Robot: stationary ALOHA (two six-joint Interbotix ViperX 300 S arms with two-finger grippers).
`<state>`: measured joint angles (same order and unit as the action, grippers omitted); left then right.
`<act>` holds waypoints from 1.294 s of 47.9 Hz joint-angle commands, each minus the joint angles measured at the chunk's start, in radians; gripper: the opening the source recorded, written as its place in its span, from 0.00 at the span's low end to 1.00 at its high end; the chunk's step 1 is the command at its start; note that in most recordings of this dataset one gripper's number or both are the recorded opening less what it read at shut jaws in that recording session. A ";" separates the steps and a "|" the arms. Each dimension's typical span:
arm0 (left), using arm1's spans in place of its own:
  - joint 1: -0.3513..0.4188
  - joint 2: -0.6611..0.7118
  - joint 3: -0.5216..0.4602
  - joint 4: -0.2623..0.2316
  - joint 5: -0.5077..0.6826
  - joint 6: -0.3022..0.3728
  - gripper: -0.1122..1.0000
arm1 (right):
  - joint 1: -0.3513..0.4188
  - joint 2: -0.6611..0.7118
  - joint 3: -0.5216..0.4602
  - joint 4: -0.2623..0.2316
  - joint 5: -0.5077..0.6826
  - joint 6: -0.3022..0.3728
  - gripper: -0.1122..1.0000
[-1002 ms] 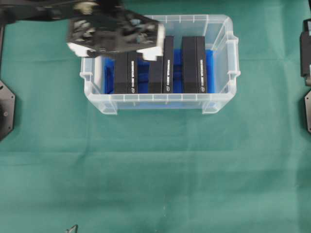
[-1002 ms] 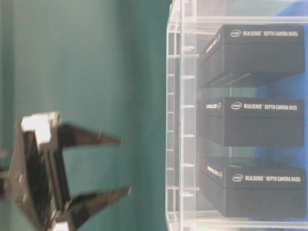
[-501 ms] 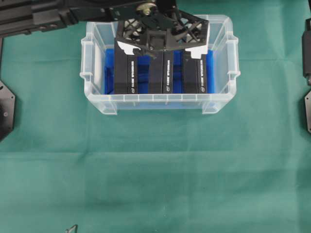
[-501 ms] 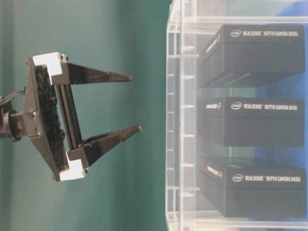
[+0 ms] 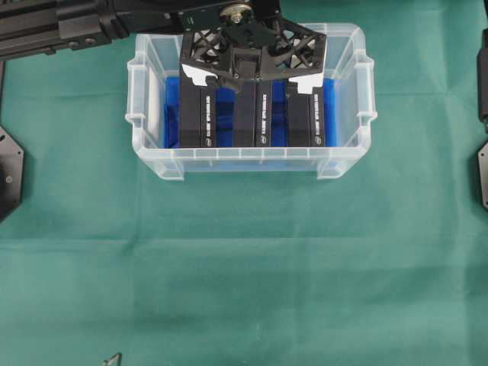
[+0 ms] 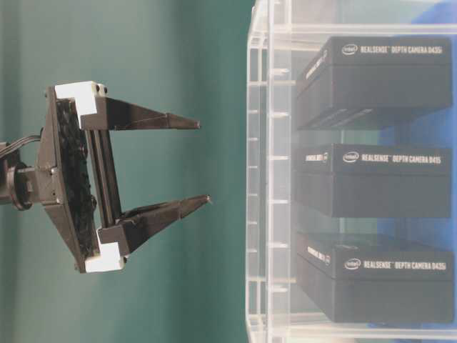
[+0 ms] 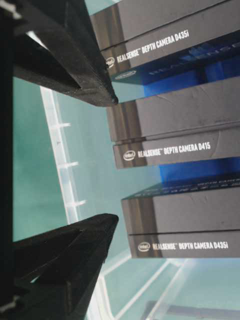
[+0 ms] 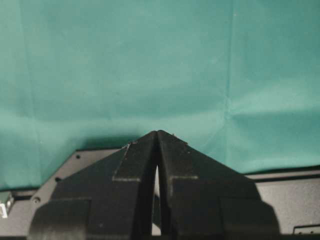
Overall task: Take the box out of the case with the left arm.
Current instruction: 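Move the open left gripper over the middle black RealSense box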
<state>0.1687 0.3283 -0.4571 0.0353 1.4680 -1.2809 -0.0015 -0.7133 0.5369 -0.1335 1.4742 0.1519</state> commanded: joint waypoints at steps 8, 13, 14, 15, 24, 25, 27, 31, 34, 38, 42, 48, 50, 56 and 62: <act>0.000 -0.020 -0.025 0.003 -0.018 0.002 0.92 | -0.002 -0.002 -0.017 -0.003 -0.003 0.000 0.12; 0.000 -0.020 -0.023 0.005 -0.020 0.002 0.92 | -0.002 -0.002 -0.015 -0.003 -0.003 0.000 0.12; 0.000 -0.020 -0.023 0.003 -0.020 0.000 0.92 | -0.002 -0.002 -0.015 -0.003 -0.003 0.000 0.12; 0.000 -0.020 -0.021 0.003 -0.020 0.000 0.92 | 0.000 -0.002 -0.017 -0.003 -0.003 0.000 0.12; 0.000 -0.018 -0.021 0.003 -0.020 0.000 0.92 | -0.002 -0.002 -0.015 -0.003 -0.003 0.000 0.12; 0.000 -0.018 -0.021 0.003 -0.020 0.000 0.92 | -0.002 -0.002 -0.015 -0.003 -0.003 0.000 0.12; 0.000 -0.018 -0.021 0.005 -0.020 0.000 0.92 | -0.002 -0.002 -0.017 -0.003 -0.003 0.000 0.12; 0.000 -0.018 -0.020 0.005 -0.020 0.000 0.92 | -0.002 -0.002 -0.017 -0.003 -0.003 0.000 0.12; 0.000 -0.018 -0.018 0.005 -0.020 0.000 0.92 | -0.002 -0.002 -0.015 -0.003 -0.003 0.000 0.12; 0.002 -0.018 -0.017 0.005 -0.020 0.002 0.92 | -0.002 -0.002 -0.015 -0.003 -0.003 0.000 0.12; 0.000 -0.018 -0.017 0.008 -0.020 0.002 0.92 | 0.000 -0.002 -0.015 -0.003 -0.003 0.000 0.12; 0.000 -0.018 -0.015 0.008 -0.020 0.002 0.92 | -0.002 -0.002 -0.015 -0.003 -0.003 0.000 0.12; 0.000 -0.018 -0.015 0.009 -0.020 0.002 0.92 | -0.002 -0.002 -0.015 -0.003 -0.003 0.000 0.12; 0.000 -0.018 -0.012 0.008 -0.020 0.000 0.92 | -0.002 -0.002 -0.015 -0.003 -0.003 0.000 0.12; 0.000 -0.018 -0.002 0.009 -0.020 0.000 0.92 | -0.002 -0.002 -0.015 -0.003 -0.003 0.000 0.12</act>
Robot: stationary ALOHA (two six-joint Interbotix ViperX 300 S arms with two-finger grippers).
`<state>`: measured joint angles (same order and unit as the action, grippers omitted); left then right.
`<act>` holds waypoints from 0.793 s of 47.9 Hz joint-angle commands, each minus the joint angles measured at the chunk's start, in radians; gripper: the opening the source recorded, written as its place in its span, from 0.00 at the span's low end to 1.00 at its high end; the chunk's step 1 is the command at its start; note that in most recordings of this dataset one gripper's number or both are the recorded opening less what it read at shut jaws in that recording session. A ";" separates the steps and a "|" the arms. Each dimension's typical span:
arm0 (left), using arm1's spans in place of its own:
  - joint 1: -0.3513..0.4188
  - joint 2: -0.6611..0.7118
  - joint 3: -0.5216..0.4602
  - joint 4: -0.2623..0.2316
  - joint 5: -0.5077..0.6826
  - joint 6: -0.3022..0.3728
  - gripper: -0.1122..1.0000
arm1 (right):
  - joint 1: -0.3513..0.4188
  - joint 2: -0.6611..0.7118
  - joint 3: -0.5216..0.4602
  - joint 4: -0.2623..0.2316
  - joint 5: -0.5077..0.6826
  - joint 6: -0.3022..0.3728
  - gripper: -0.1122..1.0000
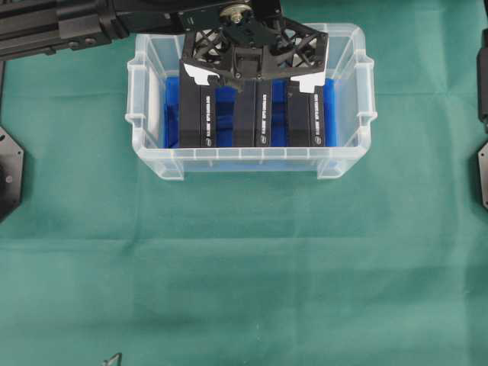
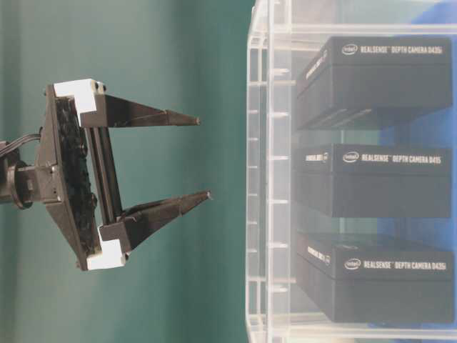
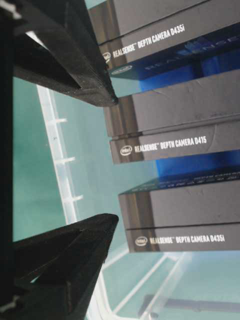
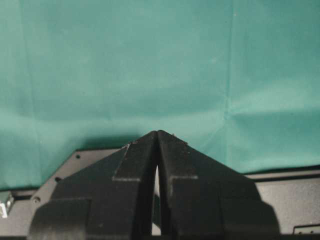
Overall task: Take the box out of the case with the left arm.
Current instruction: 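Move the open left gripper over the middle black RealSense box, then lower the left gripper around the middle box and close on it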
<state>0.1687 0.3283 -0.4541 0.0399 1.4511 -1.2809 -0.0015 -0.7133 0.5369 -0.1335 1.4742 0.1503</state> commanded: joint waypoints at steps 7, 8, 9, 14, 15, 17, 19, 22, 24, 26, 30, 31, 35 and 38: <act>0.000 -0.018 0.021 0.012 -0.025 -0.002 0.92 | -0.002 -0.002 -0.015 -0.003 -0.003 0.002 0.12; -0.002 -0.018 0.025 0.012 -0.031 -0.002 0.92 | -0.002 -0.002 -0.015 -0.003 -0.003 0.002 0.12; 0.000 -0.018 0.029 0.012 -0.038 -0.002 0.92 | -0.002 -0.002 -0.015 -0.003 -0.003 0.002 0.12; 0.000 -0.020 0.061 0.020 -0.072 -0.002 0.92 | -0.002 -0.002 -0.015 -0.003 -0.003 0.002 0.12; 0.000 -0.020 0.069 0.020 -0.078 -0.002 0.92 | -0.002 -0.002 -0.015 -0.003 -0.003 0.002 0.12; 0.000 -0.020 0.087 0.018 -0.087 -0.005 0.92 | 0.000 -0.002 -0.015 -0.003 -0.003 0.002 0.12; 0.000 -0.021 0.104 0.020 -0.095 -0.006 0.92 | -0.002 -0.002 -0.015 -0.003 -0.003 0.002 0.12; -0.002 -0.026 0.138 0.018 -0.109 -0.009 0.92 | -0.002 -0.002 -0.015 -0.003 -0.003 0.002 0.12; -0.003 -0.031 0.153 0.020 -0.118 -0.011 0.92 | -0.002 -0.002 -0.015 -0.003 -0.003 0.002 0.12; -0.002 -0.034 0.170 0.020 -0.129 -0.012 0.92 | -0.002 -0.002 -0.015 -0.003 -0.003 0.002 0.12; -0.002 -0.037 0.201 0.023 -0.160 -0.015 0.92 | -0.002 -0.002 -0.015 -0.003 -0.003 0.002 0.12; -0.002 -0.037 0.210 0.025 -0.167 -0.015 0.92 | -0.002 -0.002 -0.015 -0.003 -0.003 0.002 0.12; -0.002 -0.035 0.239 0.026 -0.207 -0.020 0.92 | -0.002 -0.002 -0.014 -0.003 -0.003 0.002 0.12; -0.002 -0.037 0.265 0.026 -0.238 -0.034 0.92 | 0.000 -0.002 -0.015 -0.003 -0.003 0.002 0.12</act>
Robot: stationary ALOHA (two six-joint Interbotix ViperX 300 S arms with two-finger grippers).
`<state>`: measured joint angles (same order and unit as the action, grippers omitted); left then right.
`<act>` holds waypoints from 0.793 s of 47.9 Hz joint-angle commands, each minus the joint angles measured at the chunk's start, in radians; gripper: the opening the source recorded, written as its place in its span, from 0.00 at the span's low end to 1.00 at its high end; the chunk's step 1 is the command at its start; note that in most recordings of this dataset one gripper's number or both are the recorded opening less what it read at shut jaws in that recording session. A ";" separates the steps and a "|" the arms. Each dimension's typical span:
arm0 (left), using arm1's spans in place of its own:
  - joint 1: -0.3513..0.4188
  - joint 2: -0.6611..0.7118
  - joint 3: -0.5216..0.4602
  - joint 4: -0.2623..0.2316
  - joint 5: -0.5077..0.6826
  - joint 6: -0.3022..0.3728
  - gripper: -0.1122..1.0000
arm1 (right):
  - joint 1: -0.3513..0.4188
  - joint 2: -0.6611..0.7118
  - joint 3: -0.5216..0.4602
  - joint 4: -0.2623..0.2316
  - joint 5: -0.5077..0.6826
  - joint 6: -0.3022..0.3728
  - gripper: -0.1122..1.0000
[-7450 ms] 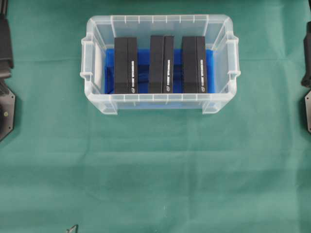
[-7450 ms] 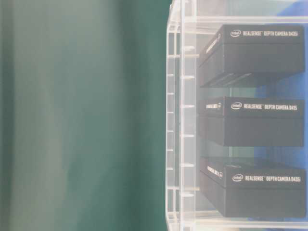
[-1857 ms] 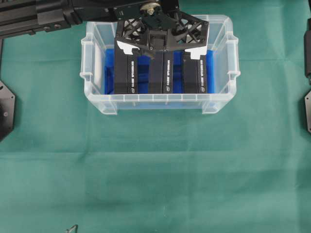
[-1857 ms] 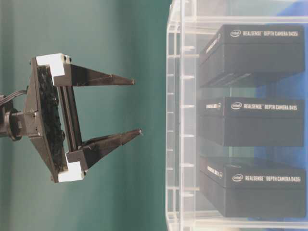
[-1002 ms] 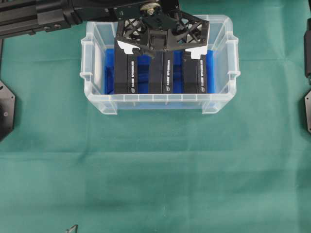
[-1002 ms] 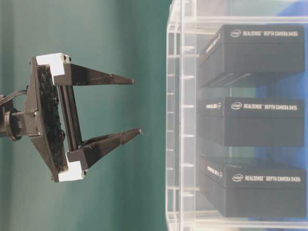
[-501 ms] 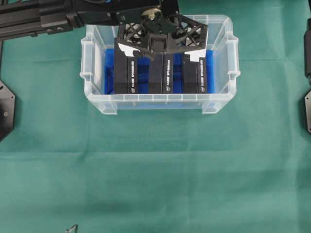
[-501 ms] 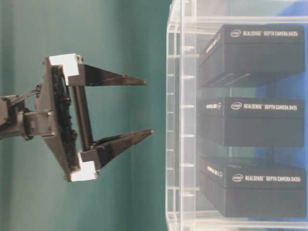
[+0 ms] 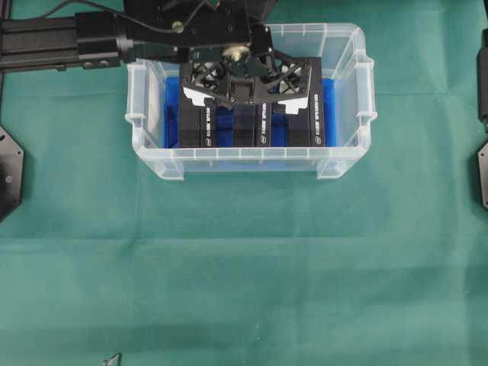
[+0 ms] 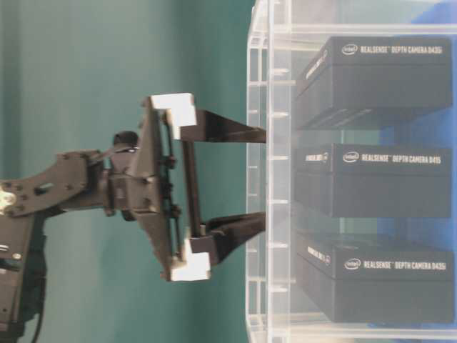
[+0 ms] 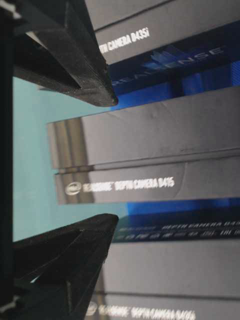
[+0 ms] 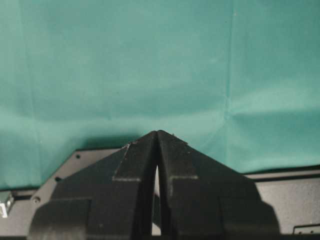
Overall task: Take the box out of the case with the left arm.
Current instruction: 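Lower the left gripper around the middle box and close on it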
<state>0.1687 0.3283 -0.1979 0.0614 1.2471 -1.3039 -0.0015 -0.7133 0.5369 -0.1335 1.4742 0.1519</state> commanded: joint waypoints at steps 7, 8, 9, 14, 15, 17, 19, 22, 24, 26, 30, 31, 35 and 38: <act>-0.003 -0.043 0.049 0.032 -0.078 -0.028 0.92 | -0.002 -0.003 -0.014 -0.003 -0.003 0.000 0.12; -0.002 -0.044 0.055 0.037 -0.084 -0.028 0.92 | -0.002 -0.002 -0.014 -0.003 -0.003 0.000 0.12; -0.003 -0.044 0.058 0.038 -0.087 -0.028 0.92 | -0.002 -0.002 -0.012 -0.003 -0.003 0.002 0.12; 0.000 -0.040 0.071 0.044 -0.103 -0.028 0.92 | -0.002 -0.002 -0.014 -0.003 -0.009 0.000 0.12; 0.002 -0.037 0.072 0.044 -0.106 -0.028 0.92 | 0.000 -0.003 -0.014 -0.003 -0.009 0.000 0.12; 0.000 -0.034 0.075 0.046 -0.114 -0.028 0.92 | 0.000 -0.002 -0.012 -0.003 -0.012 0.000 0.12; 0.002 -0.031 0.080 0.046 -0.121 -0.028 0.92 | -0.002 -0.003 -0.012 -0.003 -0.017 0.000 0.12; 0.000 -0.026 0.087 0.046 -0.135 -0.028 0.92 | -0.002 -0.003 -0.011 -0.003 -0.025 0.000 0.12; 0.002 -0.025 0.092 0.046 -0.143 -0.028 0.92 | 0.000 -0.002 -0.011 -0.003 -0.028 0.002 0.12; 0.002 -0.025 0.097 0.048 -0.149 -0.028 0.92 | 0.000 -0.002 -0.011 -0.003 -0.031 0.000 0.12; 0.003 -0.023 0.107 0.049 -0.160 -0.029 0.92 | -0.002 -0.002 -0.009 -0.003 -0.032 0.000 0.12; 0.005 -0.023 0.110 0.049 -0.161 -0.029 0.92 | -0.002 -0.002 -0.009 -0.003 -0.032 0.000 0.12; 0.006 -0.021 0.118 0.049 -0.169 -0.029 0.92 | -0.002 -0.002 -0.006 -0.003 -0.032 0.000 0.12; 0.008 -0.021 0.126 0.048 -0.172 -0.029 0.92 | -0.002 -0.002 -0.006 -0.003 -0.032 0.000 0.12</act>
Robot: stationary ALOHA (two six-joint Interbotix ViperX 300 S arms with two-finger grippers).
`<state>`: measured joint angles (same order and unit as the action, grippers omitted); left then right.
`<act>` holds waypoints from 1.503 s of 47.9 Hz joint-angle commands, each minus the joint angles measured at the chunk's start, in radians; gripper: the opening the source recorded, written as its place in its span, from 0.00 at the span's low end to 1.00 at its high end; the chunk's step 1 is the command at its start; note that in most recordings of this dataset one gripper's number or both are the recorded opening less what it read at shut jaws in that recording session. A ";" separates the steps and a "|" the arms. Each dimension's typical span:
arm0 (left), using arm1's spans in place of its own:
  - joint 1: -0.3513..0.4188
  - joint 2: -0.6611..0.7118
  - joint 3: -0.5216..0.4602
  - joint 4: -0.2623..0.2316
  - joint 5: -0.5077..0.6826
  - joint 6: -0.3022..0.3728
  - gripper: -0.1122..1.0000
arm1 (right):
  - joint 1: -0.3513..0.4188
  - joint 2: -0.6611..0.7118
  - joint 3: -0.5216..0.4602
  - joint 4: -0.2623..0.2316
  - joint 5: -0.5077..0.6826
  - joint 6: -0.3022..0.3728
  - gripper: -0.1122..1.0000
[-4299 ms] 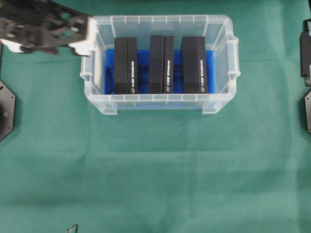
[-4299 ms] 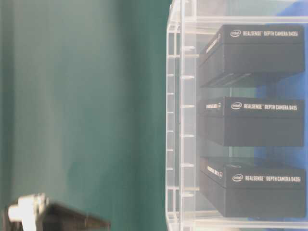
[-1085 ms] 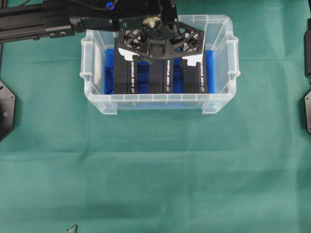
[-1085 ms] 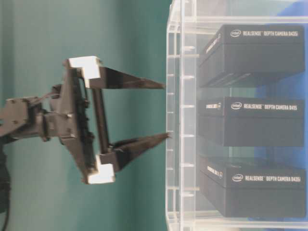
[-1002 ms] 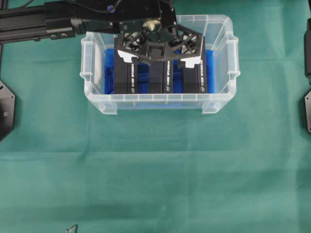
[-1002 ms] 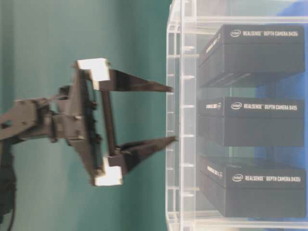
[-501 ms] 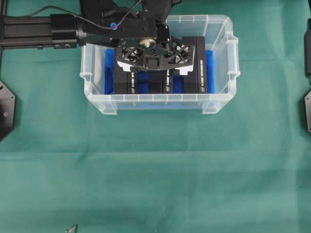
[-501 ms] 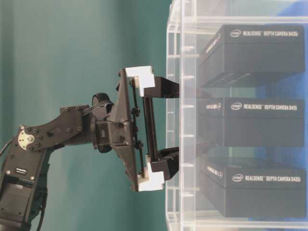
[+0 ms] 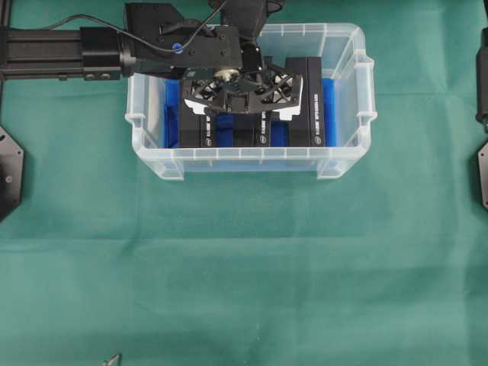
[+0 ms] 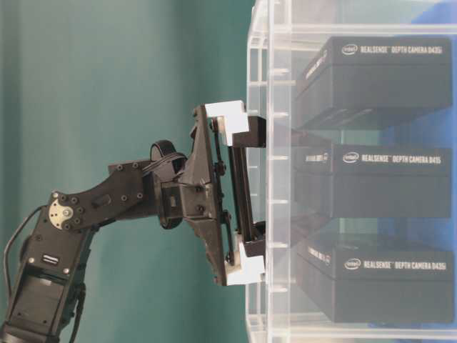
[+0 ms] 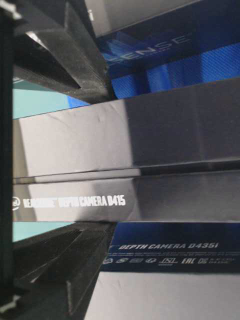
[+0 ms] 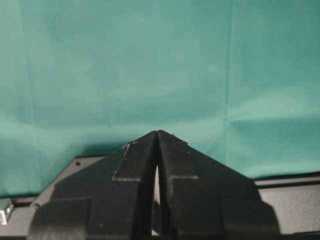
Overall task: Take the box out of the case with the left arm.
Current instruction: 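Lower the left gripper around the middle box and close on it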
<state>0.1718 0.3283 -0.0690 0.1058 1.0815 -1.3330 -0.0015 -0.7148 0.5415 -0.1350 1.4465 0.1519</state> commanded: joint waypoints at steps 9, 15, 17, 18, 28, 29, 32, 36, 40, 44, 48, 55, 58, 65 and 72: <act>0.003 -0.021 0.012 0.005 -0.008 0.000 0.92 | -0.002 0.000 -0.011 -0.002 -0.006 0.000 0.12; 0.005 -0.018 0.020 0.005 -0.020 -0.003 0.92 | -0.002 0.000 -0.011 -0.002 -0.006 0.000 0.12; 0.003 -0.017 0.021 0.005 -0.025 -0.006 0.92 | -0.002 0.000 -0.011 -0.002 -0.006 0.000 0.12; 0.005 -0.017 0.023 0.005 -0.028 -0.008 0.92 | -0.002 0.000 -0.011 -0.002 -0.006 0.002 0.12; 0.005 0.002 0.014 0.005 -0.041 -0.008 0.92 | -0.002 0.000 -0.011 -0.002 -0.006 0.002 0.12; 0.005 0.002 0.014 0.003 -0.041 -0.008 0.92 | -0.002 0.000 -0.011 -0.002 -0.006 0.002 0.12; 0.005 0.005 0.014 0.005 -0.041 -0.008 0.92 | -0.002 -0.002 -0.011 0.000 -0.006 0.002 0.12; 0.005 0.006 0.014 0.005 -0.041 -0.008 0.92 | -0.002 0.000 -0.011 0.002 -0.006 0.002 0.12; 0.005 0.009 0.014 0.005 -0.041 -0.008 0.92 | -0.002 0.000 -0.011 0.002 -0.006 0.002 0.12; 0.005 0.011 0.014 0.005 -0.043 -0.009 0.92 | 0.000 0.000 -0.011 0.002 -0.006 0.002 0.12; 0.005 0.012 0.014 0.005 -0.046 -0.009 0.92 | -0.002 0.000 -0.011 0.003 -0.006 0.002 0.12; 0.005 0.014 0.006 0.002 -0.058 -0.009 0.91 | -0.002 0.000 -0.011 0.003 -0.006 0.002 0.12; 0.003 0.017 -0.002 -0.003 -0.060 -0.009 0.89 | 0.000 0.000 -0.011 0.003 -0.006 0.002 0.12; 0.003 0.014 -0.006 -0.008 -0.063 -0.014 0.66 | 0.000 -0.002 -0.011 0.003 -0.006 0.002 0.12; 0.006 0.011 -0.002 -0.009 -0.061 -0.017 0.66 | -0.002 0.000 -0.011 0.003 -0.006 0.002 0.12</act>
<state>0.1749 0.3636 -0.0522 0.0982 1.0247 -1.3468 -0.0015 -0.7148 0.5415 -0.1335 1.4450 0.1519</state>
